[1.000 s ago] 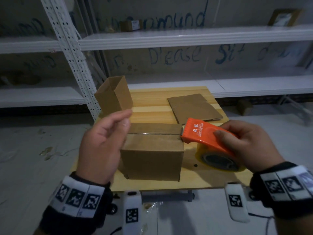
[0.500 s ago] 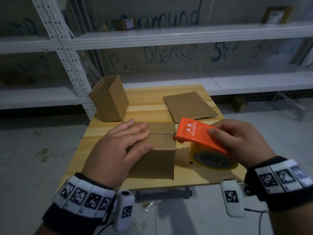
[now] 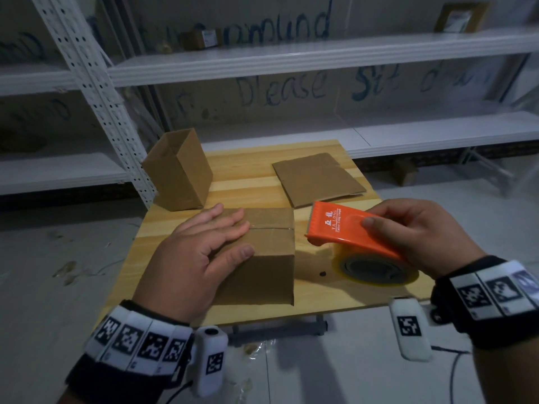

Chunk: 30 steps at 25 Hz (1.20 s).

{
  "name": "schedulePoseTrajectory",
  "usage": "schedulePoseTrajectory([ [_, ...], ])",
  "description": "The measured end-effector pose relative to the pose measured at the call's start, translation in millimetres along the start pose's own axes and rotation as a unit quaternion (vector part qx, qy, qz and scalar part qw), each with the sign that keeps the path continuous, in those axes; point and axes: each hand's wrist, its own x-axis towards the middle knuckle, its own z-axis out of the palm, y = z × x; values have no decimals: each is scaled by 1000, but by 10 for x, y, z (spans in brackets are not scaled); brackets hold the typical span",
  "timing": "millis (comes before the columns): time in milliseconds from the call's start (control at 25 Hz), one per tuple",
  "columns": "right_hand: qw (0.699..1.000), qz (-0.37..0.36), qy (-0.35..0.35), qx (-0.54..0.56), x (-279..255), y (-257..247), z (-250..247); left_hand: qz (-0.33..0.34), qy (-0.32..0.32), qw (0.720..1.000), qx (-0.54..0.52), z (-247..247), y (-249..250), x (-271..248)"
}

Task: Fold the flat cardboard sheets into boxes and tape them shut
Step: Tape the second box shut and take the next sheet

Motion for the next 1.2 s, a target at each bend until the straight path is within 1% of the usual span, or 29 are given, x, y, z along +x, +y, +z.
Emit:
schedulePoseTrajectory([
  [400,999,42,-6,-14,-88,-61,-104,5,0,1000,5,14,-19,7],
  [600,994,57,-25,-95,-76,-116,-52,1,3,1000,1,31,-20,2],
  [720,990,71,-25,-118,-73,-167,-22,-3,3,1000,-1,25,-17,-3],
  [920,984,95,-46,-146,-88,-316,40,-5,-3,1000,2,13,9,-12],
  [1120,978,88,-29,-188,-73,-437,12,-7,-6,1000,8,7,18,-9],
  [1160,972,90,-32,-213,-50,-436,31,-11,-7,1000,6,8,22,-7],
  [1200,959,94,-48,-263,-22,-430,71,-13,-5,1000,2,10,23,-5],
])
